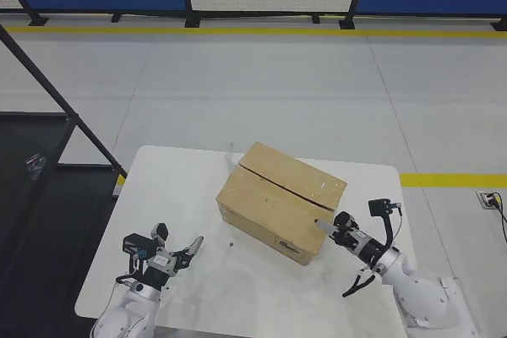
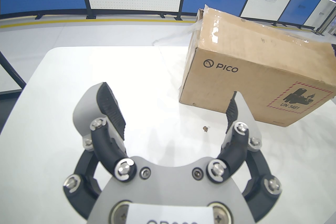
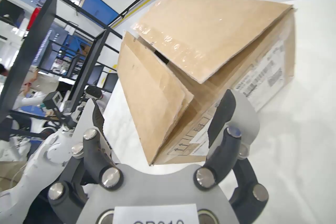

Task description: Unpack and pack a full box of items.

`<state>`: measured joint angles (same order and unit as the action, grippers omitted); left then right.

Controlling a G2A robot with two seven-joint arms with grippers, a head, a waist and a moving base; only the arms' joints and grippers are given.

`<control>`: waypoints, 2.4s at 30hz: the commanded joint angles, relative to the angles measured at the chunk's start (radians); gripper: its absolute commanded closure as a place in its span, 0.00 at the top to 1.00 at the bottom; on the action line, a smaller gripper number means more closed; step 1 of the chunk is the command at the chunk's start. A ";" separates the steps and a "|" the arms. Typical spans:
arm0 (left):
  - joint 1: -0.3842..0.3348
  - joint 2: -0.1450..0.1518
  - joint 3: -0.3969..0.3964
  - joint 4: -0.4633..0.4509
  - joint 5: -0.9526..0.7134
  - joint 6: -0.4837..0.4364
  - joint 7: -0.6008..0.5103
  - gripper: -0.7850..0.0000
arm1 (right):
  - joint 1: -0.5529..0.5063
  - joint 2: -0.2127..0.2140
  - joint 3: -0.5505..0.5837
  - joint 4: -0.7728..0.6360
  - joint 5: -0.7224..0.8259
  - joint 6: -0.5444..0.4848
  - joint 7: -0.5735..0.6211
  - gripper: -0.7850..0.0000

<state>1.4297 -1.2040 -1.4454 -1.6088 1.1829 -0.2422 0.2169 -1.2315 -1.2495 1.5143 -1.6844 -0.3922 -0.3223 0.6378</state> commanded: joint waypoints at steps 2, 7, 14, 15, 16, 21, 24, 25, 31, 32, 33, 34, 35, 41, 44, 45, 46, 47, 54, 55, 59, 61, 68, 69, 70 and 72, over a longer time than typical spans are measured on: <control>0.000 0.000 0.000 0.000 0.000 0.000 0.000 1.00 | 0.006 0.005 0.009 0.013 0.098 -0.051 0.056 1.00; 0.000 0.000 0.000 0.000 0.000 0.000 0.000 1.00 | 0.012 0.015 0.026 0.021 0.214 -0.099 0.138 1.00; 0.000 0.000 0.000 0.000 0.000 0.000 0.000 1.00 | 0.027 0.023 0.014 0.035 0.253 -0.117 0.163 1.00; 0.000 0.000 0.000 0.000 0.000 0.000 0.000 1.00 | 0.031 0.023 0.005 0.037 0.243 -0.117 0.156 1.00; 0.000 0.000 0.000 0.000 0.000 0.000 0.000 1.00 | 0.035 0.023 -0.004 0.040 0.231 -0.117 0.147 1.00; 0.000 0.000 0.000 0.000 0.000 0.000 0.000 1.00 | 0.051 0.022 -0.052 0.057 0.177 -0.111 0.099 0.49; 0.000 0.000 0.000 0.000 0.000 0.000 0.000 1.00 | 0.056 0.021 -0.075 0.063 0.145 -0.102 0.066 0.36; 0.000 0.000 0.000 0.000 0.000 0.000 0.000 1.00 | 0.057 0.021 -0.081 0.065 0.138 -0.101 0.059 0.33; 0.000 0.000 0.000 0.000 0.000 0.000 0.000 1.00 | 0.057 0.024 -0.108 0.059 0.093 -0.116 0.036 0.06; 0.000 0.000 0.000 0.000 0.000 0.000 0.000 1.00 | 0.056 0.024 -0.111 0.057 0.092 -0.120 0.034 0.00; 0.000 0.000 0.000 0.000 0.000 0.000 0.000 1.00 | 0.054 0.025 -0.113 0.054 0.093 -0.125 0.034 0.00; 0.000 0.000 0.000 0.000 0.000 0.000 0.000 1.00 | 0.052 0.026 -0.115 0.051 0.092 -0.129 0.033 0.00; 0.000 0.000 0.000 0.000 0.000 0.000 0.000 1.00 | 0.050 0.027 -0.117 0.048 0.089 -0.134 0.033 0.00; 0.000 0.000 0.000 0.000 0.000 0.000 0.000 1.00 | 0.048 0.033 -0.129 0.044 0.100 -0.173 0.052 0.00; 0.000 0.000 0.000 0.000 0.000 0.000 0.000 1.00 | 0.047 0.036 -0.136 0.047 0.107 -0.204 0.066 0.00; 0.000 0.000 0.000 0.000 0.000 0.000 0.000 1.00 | 0.047 0.037 -0.138 0.048 0.110 -0.214 0.070 0.00; 0.000 0.000 0.000 0.000 0.000 0.000 0.000 1.00 | 0.047 0.038 -0.140 0.051 0.111 -0.223 0.073 0.00; 0.000 0.000 0.000 0.000 0.000 0.000 0.000 1.00 | 0.048 0.039 -0.142 0.053 0.111 -0.233 0.076 0.00; 0.000 0.000 0.000 0.000 0.000 0.000 0.000 1.00 | 0.032 0.050 -0.138 0.047 0.083 -0.300 0.080 1.00; 0.000 0.000 0.000 0.000 0.000 0.000 0.000 1.00 | 0.021 0.052 -0.132 0.034 0.069 -0.310 0.071 1.00; 0.000 0.000 0.000 0.000 0.000 0.000 0.000 1.00 | -0.068 0.061 -0.082 -0.071 -0.053 -0.339 -0.032 1.00; 0.000 0.000 0.000 0.000 0.000 0.000 0.000 1.00 | -0.150 0.064 -0.041 -0.160 -0.181 -0.334 -0.133 1.00; 0.000 0.000 0.000 0.000 0.000 0.000 0.000 1.00 | -0.389 0.061 -0.003 -0.339 -0.625 -0.161 -0.416 1.00; 0.000 0.000 0.000 0.000 0.000 0.000 0.000 1.00 | -0.412 0.059 -0.012 -0.347 -0.678 -0.115 -0.444 1.00; 0.000 0.000 0.000 0.000 0.000 0.000 0.000 1.00 | -0.428 0.057 -0.022 -0.349 -0.728 -0.066 -0.465 1.00; 0.000 0.000 0.000 0.000 0.000 0.000 0.000 1.00 | -0.450 0.053 -0.057 -0.343 -0.810 0.013 -0.486 1.00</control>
<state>1.4297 -1.2040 -1.4454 -1.6088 1.1829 -0.2422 0.2169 -1.6748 -1.1947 1.4733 -2.0323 -1.1545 -0.3530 0.1575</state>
